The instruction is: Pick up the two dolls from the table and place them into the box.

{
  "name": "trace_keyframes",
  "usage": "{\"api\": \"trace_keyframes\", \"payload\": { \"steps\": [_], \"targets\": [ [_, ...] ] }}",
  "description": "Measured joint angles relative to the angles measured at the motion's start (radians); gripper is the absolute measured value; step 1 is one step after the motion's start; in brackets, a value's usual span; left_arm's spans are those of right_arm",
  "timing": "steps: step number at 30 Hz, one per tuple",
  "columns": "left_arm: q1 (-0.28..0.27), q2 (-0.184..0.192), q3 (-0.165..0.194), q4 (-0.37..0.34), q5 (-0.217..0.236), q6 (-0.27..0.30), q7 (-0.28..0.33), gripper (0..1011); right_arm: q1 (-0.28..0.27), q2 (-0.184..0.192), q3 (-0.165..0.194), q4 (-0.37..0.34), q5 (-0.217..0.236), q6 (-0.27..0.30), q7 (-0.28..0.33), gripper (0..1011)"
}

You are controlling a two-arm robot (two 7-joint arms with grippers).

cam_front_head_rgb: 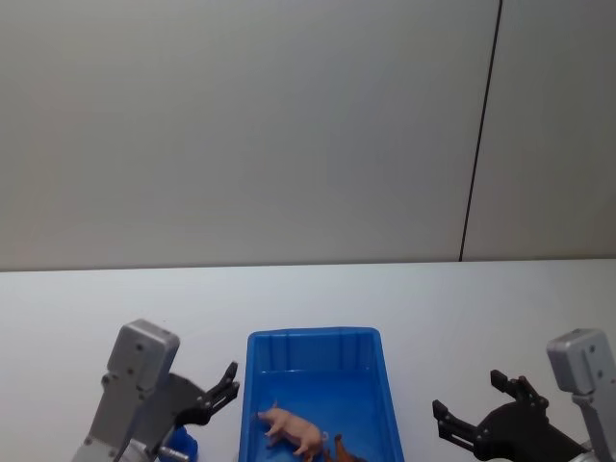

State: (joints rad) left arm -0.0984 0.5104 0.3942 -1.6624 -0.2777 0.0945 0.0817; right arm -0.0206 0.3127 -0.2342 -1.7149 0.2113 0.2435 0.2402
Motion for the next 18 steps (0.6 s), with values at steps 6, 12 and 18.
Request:
{"api": "trace_keyframes", "payload": {
  "steps": [6, 12, 18],
  "targets": [
    [0.015, 0.009, -0.008, 0.028, -0.028, -0.005, -0.002, 1001, -0.001, 0.001, 0.001, -0.001, 0.001, -0.001, 0.0, 1001],
    [0.016, 0.008, -0.013, 0.068, -0.041, -0.006, -0.021, 1002, -0.002, 0.002, 0.001, -0.002, 0.001, -0.001, 0.0, 1001],
    [0.007, -0.001, -0.016, 0.124, -0.052, -0.005, -0.053, 1001, -0.002, 0.002, 0.002, -0.002, 0.001, -0.002, 0.0, 1001]
  ]
}}
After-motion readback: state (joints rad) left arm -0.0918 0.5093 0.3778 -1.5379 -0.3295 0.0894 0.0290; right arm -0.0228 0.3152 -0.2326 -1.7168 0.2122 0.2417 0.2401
